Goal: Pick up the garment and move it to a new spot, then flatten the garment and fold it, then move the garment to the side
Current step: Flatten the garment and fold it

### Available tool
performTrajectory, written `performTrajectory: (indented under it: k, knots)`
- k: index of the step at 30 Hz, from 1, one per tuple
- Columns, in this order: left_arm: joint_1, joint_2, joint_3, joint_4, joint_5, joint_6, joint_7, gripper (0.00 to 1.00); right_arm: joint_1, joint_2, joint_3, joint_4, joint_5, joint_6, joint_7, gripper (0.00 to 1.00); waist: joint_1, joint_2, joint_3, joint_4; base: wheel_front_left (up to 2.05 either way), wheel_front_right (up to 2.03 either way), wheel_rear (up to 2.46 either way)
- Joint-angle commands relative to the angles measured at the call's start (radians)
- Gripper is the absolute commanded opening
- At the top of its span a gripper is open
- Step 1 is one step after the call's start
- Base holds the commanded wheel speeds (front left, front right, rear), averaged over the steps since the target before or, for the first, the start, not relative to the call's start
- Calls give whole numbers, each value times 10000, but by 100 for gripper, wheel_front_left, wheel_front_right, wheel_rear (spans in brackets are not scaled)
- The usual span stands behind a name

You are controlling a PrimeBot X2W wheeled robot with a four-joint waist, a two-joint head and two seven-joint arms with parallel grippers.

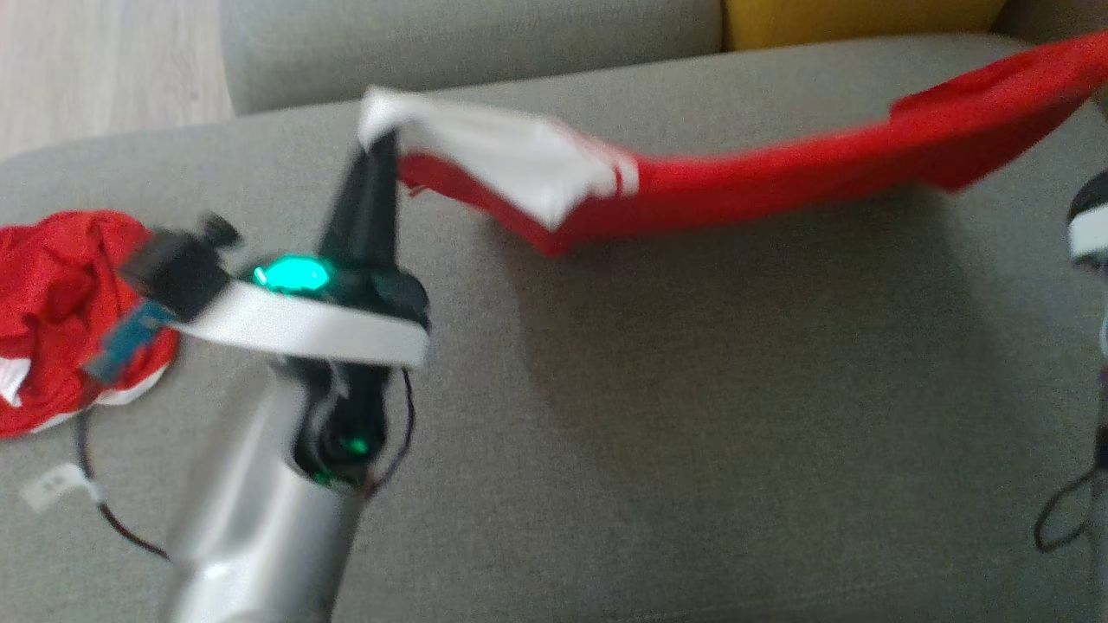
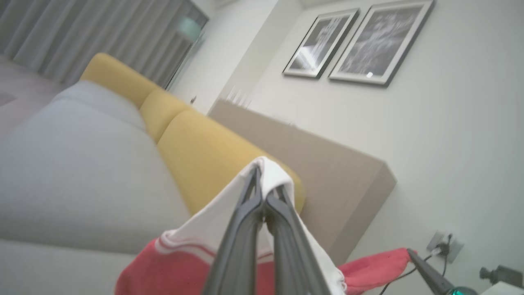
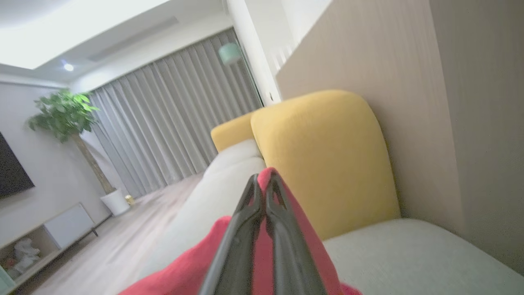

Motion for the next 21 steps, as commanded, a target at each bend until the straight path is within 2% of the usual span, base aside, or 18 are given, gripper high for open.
performTrajectory:
  k: [1,5,13,16,21]
  knots:
    - [-766,115,537,-642,-171,-55,10,0,-783,10,48,-616,131,-9,109,0,0,0,-331,22,0,0,0]
    - [-1453,110,1110,-1645,-887,308,420,0,-1528,574,-473,-1059,261,-9,484,0,0,0,-873,49,0,0,0]
    - [-2227,102,1782,-3681,-1407,1799,1203,0,-2328,1457,-925,-2300,-768,-9,958,0,0,0,-1399,95,0,0,0]
    - [-2259,99,1840,-4316,-1507,2249,1460,0,-2228,1660,-1151,-2876,-1008,-9,1221,0,0,0,-1463,104,0,0,0]
    - [-2369,265,1944,-4797,-1638,2700,1892,0,-1937,1759,-1340,-3482,-1149,-9,1627,0,0,0,-1345,117,0,0,0]
